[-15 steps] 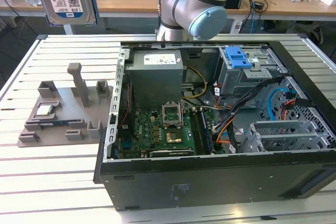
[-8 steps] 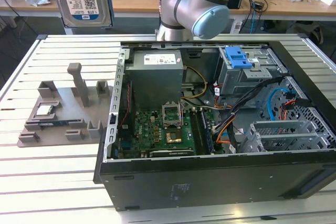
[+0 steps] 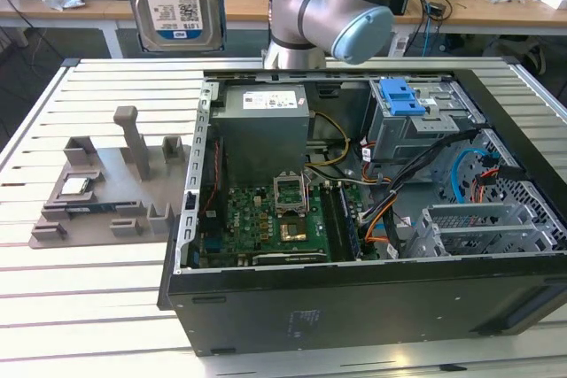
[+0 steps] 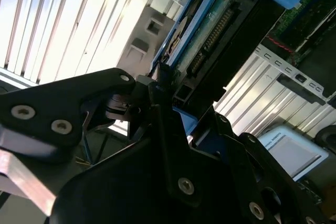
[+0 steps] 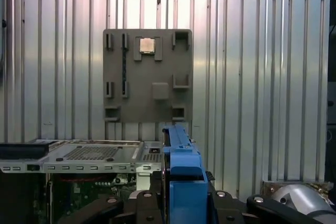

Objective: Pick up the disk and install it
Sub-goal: 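Pick up the disk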

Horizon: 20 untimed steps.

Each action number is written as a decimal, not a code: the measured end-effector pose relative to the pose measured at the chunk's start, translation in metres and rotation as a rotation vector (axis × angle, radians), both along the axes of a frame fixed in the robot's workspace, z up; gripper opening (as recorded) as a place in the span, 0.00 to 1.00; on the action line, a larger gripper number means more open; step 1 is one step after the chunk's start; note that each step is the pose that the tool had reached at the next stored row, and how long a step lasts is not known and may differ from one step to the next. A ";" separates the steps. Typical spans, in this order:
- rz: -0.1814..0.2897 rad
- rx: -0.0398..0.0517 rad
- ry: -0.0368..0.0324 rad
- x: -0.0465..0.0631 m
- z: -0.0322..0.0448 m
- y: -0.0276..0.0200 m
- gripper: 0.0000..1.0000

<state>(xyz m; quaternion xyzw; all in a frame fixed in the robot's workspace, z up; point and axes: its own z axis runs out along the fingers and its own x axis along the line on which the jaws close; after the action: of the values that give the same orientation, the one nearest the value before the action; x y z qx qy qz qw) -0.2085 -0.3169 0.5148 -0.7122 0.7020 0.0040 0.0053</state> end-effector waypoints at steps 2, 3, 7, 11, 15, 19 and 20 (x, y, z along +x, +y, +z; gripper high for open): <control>0.000 0.0000 0.0001 0.009 -0.0002 -0.0016 0.37; 0.000 0.0000 0.0002 0.016 -0.0003 -0.0025 0.37; 0.000 0.0001 0.0004 0.040 -0.0007 -0.0045 0.37; 0.000 0.0001 0.0004 0.062 -0.0010 -0.0049 0.37; 0.000 0.0001 0.0005 0.092 -0.0013 -0.0049 0.37; 0.000 0.0001 0.0004 0.117 -0.0016 -0.0054 0.37; 0.000 0.0001 0.0004 0.122 -0.0017 -0.0057 0.37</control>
<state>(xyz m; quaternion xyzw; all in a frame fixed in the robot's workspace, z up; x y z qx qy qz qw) -0.0864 -0.3225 0.5131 -0.7123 0.7018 0.0042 0.0052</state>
